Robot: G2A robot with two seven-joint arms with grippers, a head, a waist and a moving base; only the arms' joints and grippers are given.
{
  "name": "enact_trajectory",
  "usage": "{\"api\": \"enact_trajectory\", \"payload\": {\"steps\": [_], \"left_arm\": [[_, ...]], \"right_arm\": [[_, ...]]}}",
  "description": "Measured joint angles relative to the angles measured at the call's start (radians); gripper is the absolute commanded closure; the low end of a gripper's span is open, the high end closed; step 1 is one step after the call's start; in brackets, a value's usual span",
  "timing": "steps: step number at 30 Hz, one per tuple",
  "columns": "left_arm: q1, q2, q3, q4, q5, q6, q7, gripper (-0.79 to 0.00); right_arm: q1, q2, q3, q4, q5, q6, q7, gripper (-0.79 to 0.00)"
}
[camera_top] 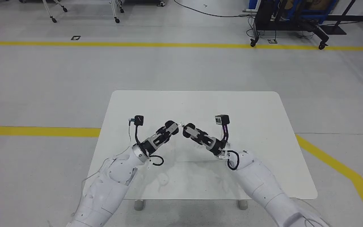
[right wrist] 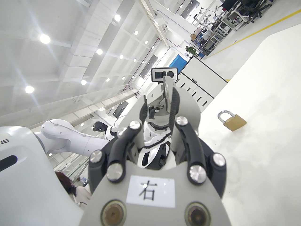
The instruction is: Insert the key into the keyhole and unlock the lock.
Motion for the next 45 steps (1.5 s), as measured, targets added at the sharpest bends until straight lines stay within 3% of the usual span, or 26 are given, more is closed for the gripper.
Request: {"api": "enact_trajectory", "payload": {"steps": [11,13,17,20,25,28,32,40,42,44,45], "left_arm": [[0.001,0.002,-0.001,-0.015,0.036,0.014,-0.004,0.000],[0.005,0.005,-0.008,-0.030,0.090,0.030,-0.008,0.000],[0.018,0.014,-0.015,-0.059,0.130,0.029,-0.064,0.000],[0.017,0.020,-0.016,-0.068,0.117,0.005,-0.129,0.000],[0.001,0.025,-0.004,-0.062,0.091,-0.036,-0.217,0.000],[-0.003,0.026,0.005,-0.060,0.098,-0.038,-0.227,0.000],[-0.008,0.026,0.019,-0.055,0.094,-0.033,-0.236,0.000],[-0.015,0.027,0.030,-0.049,0.098,-0.029,-0.231,0.000],[-0.015,0.027,0.031,-0.049,0.101,-0.026,-0.226,0.000],[-0.014,0.027,0.035,-0.050,0.104,-0.025,-0.222,0.000],[-0.014,0.027,0.037,-0.050,0.105,-0.024,-0.221,0.000]], "right_arm": [[0.006,0.003,0.004,-0.002,-0.018,0.003,0.004,-0.785],[0.029,0.014,0.027,-0.002,-0.098,0.001,0.014,-0.785],[0.044,0.062,0.131,-0.042,-0.437,0.000,0.043,-0.785],[0.015,0.097,0.186,-0.115,-0.552,0.000,0.121,-0.785],[-0.025,0.130,0.216,-0.195,-0.470,0.000,0.210,-0.533],[-0.039,0.144,0.183,-0.228,-0.405,0.003,0.211,-0.508],[-0.022,0.156,0.133,-0.213,-0.351,0.013,0.221,-0.391],[0.016,0.169,0.065,-0.185,-0.307,0.001,0.209,-0.320],[0.023,0.174,0.057,-0.180,-0.304,0.000,0.208,-0.222],[0.027,0.178,0.051,-0.175,-0.296,0.000,0.208,-0.046],[0.028,0.180,0.049,-0.174,-0.293,0.000,0.208,0.000]]}}
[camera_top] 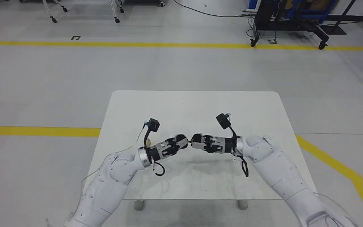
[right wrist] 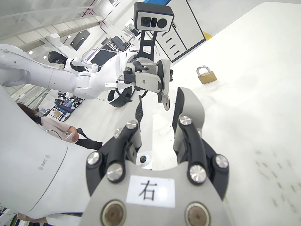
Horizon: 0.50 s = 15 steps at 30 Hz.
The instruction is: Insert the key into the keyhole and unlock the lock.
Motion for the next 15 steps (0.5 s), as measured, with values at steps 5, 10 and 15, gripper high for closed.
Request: {"api": "enact_trajectory", "payload": {"steps": [5,10,15], "left_arm": [[-0.004,0.001,0.006,0.003,0.001,0.000,0.001,0.000],[-0.008,0.003,0.004,0.005,0.009,-0.002,0.007,-0.785],[-0.005,0.009,-0.028,0.005,0.014,-0.008,0.046,-0.785]], "right_arm": [[0.004,0.006,-0.017,-0.003,0.016,0.000,0.000,0.000],[0.009,0.011,-0.026,-0.006,0.032,0.000,0.000,0.000],[-0.004,0.021,-0.006,-0.015,0.058,0.000,-0.007,0.000]]}}
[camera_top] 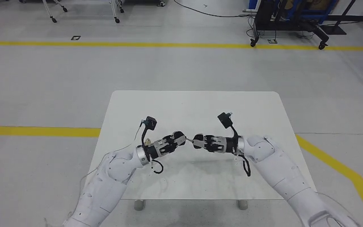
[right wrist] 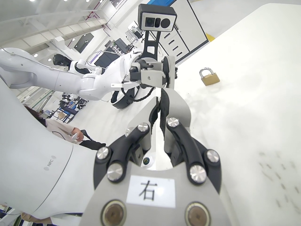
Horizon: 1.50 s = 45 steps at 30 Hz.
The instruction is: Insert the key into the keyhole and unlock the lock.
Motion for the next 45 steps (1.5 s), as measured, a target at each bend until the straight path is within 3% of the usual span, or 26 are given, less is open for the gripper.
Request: {"api": "enact_trajectory", "payload": {"steps": [9,16,18,20,23,27,28,30,31,32,34,39,43,45], "left_arm": [[0.013,0.006,-0.037,-0.009,-0.005,-0.006,0.046,-0.785],[0.001,0.012,-0.053,-0.041,0.023,-0.015,0.041,-0.785],[0.010,0.032,-0.134,-0.130,0.144,-0.003,0.078,-0.785],[0.069,0.052,-0.239,-0.217,0.322,-0.022,0.119,-0.785],[0.145,0.082,-0.370,-0.328,0.569,-0.031,0.035,-0.785],[0.207,0.100,-0.401,-0.421,0.824,0.006,-0.145,-0.785],[0.215,0.101,-0.391,-0.426,0.859,0.013,-0.164,-0.742],[0.222,0.101,-0.364,-0.404,0.881,-0.001,-0.157,-0.542],[0.219,0.101,-0.355,-0.380,0.870,-0.019,-0.141,-0.520],[0.208,0.101,-0.348,-0.337,0.863,-0.032,-0.124,-0.529],[0.181,0.100,-0.332,-0.271,0.884,-0.021,-0.107,-0.625],[0.115,0.092,-0.273,-0.156,0.913,0.032,-0.061,-0.711],[0.086,0.089,-0.239,-0.126,0.935,0.055,-0.067,-0.665],[0.076,0.088,-0.225,-0.114,0.946,0.070,-0.078,-0.677]], "right_arm": [[-0.113,0.044,0.178,-0.060,0.007,0.000,-0.097,0.000],[-0.120,0.045,0.188,-0.063,0.009,0.000,-0.102,0.000],[-0.120,0.045,0.188,-0.063,0.009,0.000,-0.102,0.000],[-0.120,0.045,0.188,-0.063,0.009,0.000,-0.102,0.000],[-0.120,0.045,0.188,-0.063,0.008,0.000,-0.102,0.000],[-0.120,0.045,0.188,-0.063,0.008,0.000,-0.102,0.000],[-0.120,0.045,0.188,-0.063,0.008,0.000,-0.102,0.000],[-0.120,0.045,0.188,-0.063,0.008,0.000,-0.102,0.000],[-0.120,0.045,0.188,-0.063,0.008,0.000,-0.102,0.000],[-0.120,0.045,0.188,-0.063,0.008,0.000,-0.102,0.000],[-0.120,0.045,0.188,-0.063,0.008,0.000,-0.102,0.000],[-0.120,0.045,0.188,-0.063,0.008,0.000,-0.102,0.000],[-0.120,0.045,0.188,-0.063,0.008,0.000,-0.102,0.000],[-0.120,0.045,0.188,-0.063,0.008,0.000,-0.102,0.000]]}}
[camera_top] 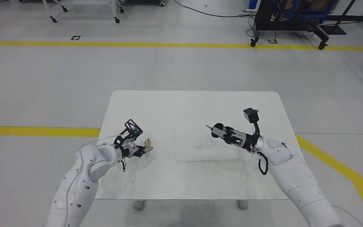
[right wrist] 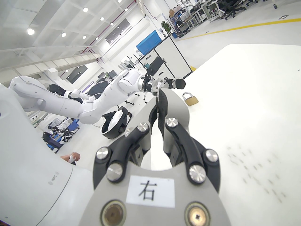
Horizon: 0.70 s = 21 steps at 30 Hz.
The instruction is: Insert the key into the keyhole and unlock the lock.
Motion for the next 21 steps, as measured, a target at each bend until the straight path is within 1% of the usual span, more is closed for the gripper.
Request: {"api": "enact_trajectory", "payload": {"steps": [1,4,5,6,8,10,14,15,17,21], "left_arm": [[-0.003,0.000,0.005,0.005,0.002,0.005,-0.001,-0.686],[-0.009,-0.002,0.017,0.022,-0.006,0.013,0.009,-0.613],[-0.011,-0.002,0.021,0.028,-0.010,0.012,0.015,-0.545],[-0.013,-0.002,0.023,0.031,-0.012,0.011,0.018,-0.345],[-0.016,-0.002,0.030,0.037,-0.013,0.012,0.025,-0.296],[-0.018,-0.002,0.036,0.042,-0.011,0.019,0.027,-0.277],[-0.025,-0.003,0.046,0.058,-0.007,0.041,0.024,-0.271],[-0.028,-0.003,0.051,0.063,-0.003,0.046,0.021,-0.215],[-0.036,-0.005,0.059,0.072,-0.007,0.056,0.024,0.000],[-0.051,-0.006,0.067,0.097,-0.019,0.068,0.032,0.000]], "right_arm": [[0.000,0.000,0.000,0.000,0.000,0.000,0.000,0.000],[0.000,0.000,0.000,0.000,0.000,0.000,0.000,0.000],[0.000,0.000,0.000,0.000,0.000,0.000,0.000,0.000],[0.000,0.000,0.000,0.000,0.000,0.000,0.000,0.000],[0.000,0.000,0.000,0.000,0.000,0.000,0.000,0.000],[0.000,0.000,0.000,0.000,0.000,0.000,0.000,0.000],[0.000,0.000,0.000,0.000,0.000,0.000,0.000,0.000],[0.000,0.000,0.000,0.000,0.000,0.000,0.000,0.000],[0.000,0.000,0.000,0.000,0.000,0.000,0.000,0.000],[0.000,0.000,0.000,0.000,0.000,0.000,0.000,0.000]]}}
